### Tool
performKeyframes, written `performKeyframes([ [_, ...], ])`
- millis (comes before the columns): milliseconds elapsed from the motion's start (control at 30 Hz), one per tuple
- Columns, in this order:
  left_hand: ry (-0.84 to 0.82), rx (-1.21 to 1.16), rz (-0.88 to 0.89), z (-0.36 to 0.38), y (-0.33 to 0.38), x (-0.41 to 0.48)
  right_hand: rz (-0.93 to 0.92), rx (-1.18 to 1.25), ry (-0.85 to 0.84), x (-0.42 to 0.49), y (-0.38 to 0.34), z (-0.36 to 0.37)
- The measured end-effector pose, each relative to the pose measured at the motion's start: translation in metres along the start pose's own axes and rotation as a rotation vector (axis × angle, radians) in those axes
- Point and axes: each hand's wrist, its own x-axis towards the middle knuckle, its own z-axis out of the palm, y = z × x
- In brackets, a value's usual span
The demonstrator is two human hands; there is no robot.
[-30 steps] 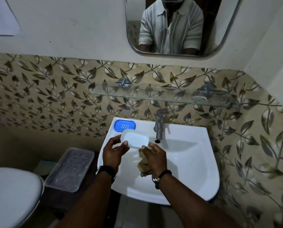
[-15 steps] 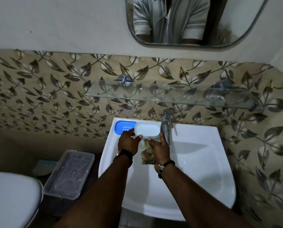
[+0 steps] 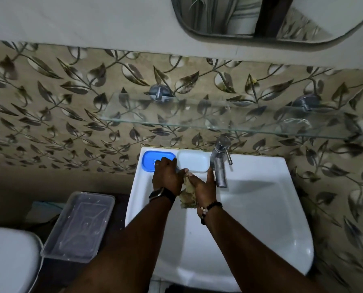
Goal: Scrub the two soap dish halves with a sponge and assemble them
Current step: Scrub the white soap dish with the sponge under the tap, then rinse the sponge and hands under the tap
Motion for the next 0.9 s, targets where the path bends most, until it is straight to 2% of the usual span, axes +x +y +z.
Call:
performKeyframes([
  [333, -0.004, 0.168, 0.138, -0.004, -0.008, -0.005, 0.039, -0.090, 0.042, -0.001, 0.002, -0.001],
  [400, 0.047, 0.118, 0.139, -0.006, -0.006, -0.008, 0.096, -0.098, 0.076, -0.002, 0.002, -0.003],
  [500, 0.235, -0.097, 0.199, -0.008, -0.011, -0.019, 0.184, -0.057, 0.110, -0.007, 0.003, -0.003],
  [567, 0.250, -0.225, 0.247, -0.012, -0.016, -0.030, 0.192, -0.049, 0.113, -0.014, 0.000, 0.001],
  [733, 0.127, -0.402, 0.214, -0.037, -0.020, -0.044, -0.002, -0.155, -0.034, -0.037, -0.029, 0.021],
  [900, 0.188, -0.501, 0.209, -0.088, 0.009, -0.043, -0.465, -0.481, -0.152, -0.060, -0.083, 0.018],
])
